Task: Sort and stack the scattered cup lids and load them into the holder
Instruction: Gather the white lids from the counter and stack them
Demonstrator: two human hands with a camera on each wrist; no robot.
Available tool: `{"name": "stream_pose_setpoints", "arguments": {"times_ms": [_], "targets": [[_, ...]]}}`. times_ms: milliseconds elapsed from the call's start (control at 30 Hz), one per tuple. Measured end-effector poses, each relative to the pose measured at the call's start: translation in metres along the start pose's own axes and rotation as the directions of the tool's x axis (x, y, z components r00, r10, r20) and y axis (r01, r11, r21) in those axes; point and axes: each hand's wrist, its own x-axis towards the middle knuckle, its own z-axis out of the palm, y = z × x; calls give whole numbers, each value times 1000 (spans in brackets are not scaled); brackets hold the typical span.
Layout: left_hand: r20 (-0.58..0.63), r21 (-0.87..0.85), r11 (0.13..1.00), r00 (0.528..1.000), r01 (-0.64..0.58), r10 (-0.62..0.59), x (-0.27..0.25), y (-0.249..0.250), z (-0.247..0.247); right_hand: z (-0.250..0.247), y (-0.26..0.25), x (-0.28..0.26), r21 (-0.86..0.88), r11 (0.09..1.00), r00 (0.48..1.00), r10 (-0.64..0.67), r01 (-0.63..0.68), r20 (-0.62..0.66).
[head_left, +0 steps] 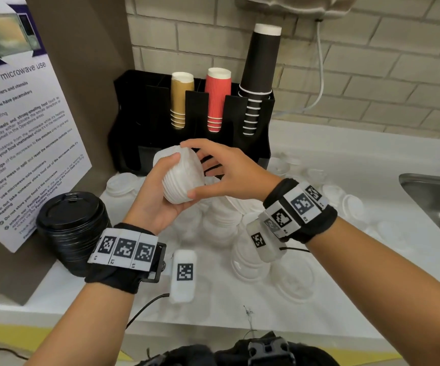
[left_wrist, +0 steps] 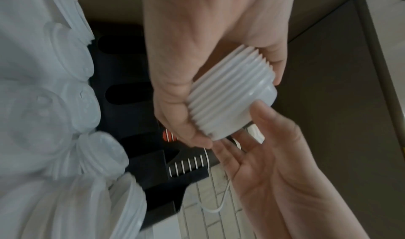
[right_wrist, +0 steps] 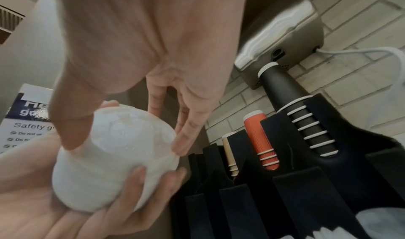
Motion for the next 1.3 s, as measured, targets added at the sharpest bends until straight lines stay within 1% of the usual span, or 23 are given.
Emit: {"name": "stream_pose_setpoints", "arguments": {"times_ms": [67, 100, 167, 200, 233, 300, 400, 433, 533, 600, 633, 700, 733, 767, 800, 867, 933, 1000, 1067, 1133, 1200, 1267, 1300], "targets": [[-88, -33, 999, 996, -29, 26, 1, 6, -4, -9, 5, 8, -32, 998, 996, 55, -53, 64], [-134, -46, 998, 990, -48, 42, 1, 9, -7, -15, 8, 11, -70, 994, 994, 94, -89, 59], [-207, -55, 995, 975, -89, 76, 2, 16, -13, -25, 18, 17, -226, 967, 992, 124, -114, 32], [-226, -57, 993, 970, -106, 91, 2, 20, -16, -28, 24, 20, -333, 937, 990, 126, -100, 56], [-235, -59, 991, 967, -118, 101, 1, 22, -19, -28, 31, 21, -437, 896, 983, 143, -81, 111], [-239, -61, 990, 965, -128, 110, 1, 26, -23, -23, 43, 21, -620, 783, 941, 245, -50, 233], [-233, -54, 990, 966, -127, 111, 0, 28, -26, -11, 55, 15, -780, 626, 872, 375, 14, 316], [-231, -51, 991, 967, -124, 109, 0, 29, -26, -9, 59, 13, -797, 604, 859, 393, 27, 327], [-229, -50, 992, 968, -112, 98, 1, 28, -28, -10, 66, 9, -787, 617, 838, 435, -10, 330], [-222, -49, 994, 971, -102, 88, 2, 27, -27, -9, 67, 7, -806, 592, 830, 454, -9, 325], [-219, -50, 994, 972, -97, 84, 3, 27, -26, -6, 66, 6, -817, 576, 839, 441, 9, 320], [-217, -50, 995, 973, -91, 78, 5, 27, -24, 3, 58, 7, -798, 600, 873, 362, 50, 327], [-217, -49, 995, 973, -91, 78, 5, 26, -24, 10, 53, 8, -779, 621, 878, 325, 83, 353], [-217, -46, 995, 973, -91, 79, 6, 26, -23, 19, 47, 9, -772, 622, 864, 309, 133, 397], [-217, -43, 995, 973, -91, 80, 7, 26, -22, 29, 42, 11, -785, 587, 834, 320, 196, 448], [-213, -38, 995, 974, -92, 82, 8, 25, -21, 49, 37, 16, -839, 431, 761, 403, 331, 508], [-211, -34, 995, 974, -91, 82, 8, 25, -20, 63, 38, 21, -880, 276, 717, 510, 387, 475], [-208, -28, 995, 975, -91, 83, 7, 26, -19, 70, 40, 25, -900, 196, 714, 552, 390, 430], [-205, -23, 995, 975, -94, 87, 6, 27, -20, 73, 42, 27, -904, 162, 731, 541, 396, 417], [-201, -17, 995, 976, -95, 90, 4, 28, -20, 73, 43, 28, -896, 143, 747, 505, 421, 432], [-202, -13, 996, 975, -93, 89, 3, 28, -22, 71, 43, 29, -876, 160, 747, 467, 455, 473], [-215, -16, 995, 972, -97, 91, 3, 29, -25, 67, 39, 30, -848, 223, 733, 428, 481, 529], [-224, -23, 994, 970, -104, 96, 3, 30, -26, 65, 36, 31, -833, 281, 731, 398, 477, 553]]}}
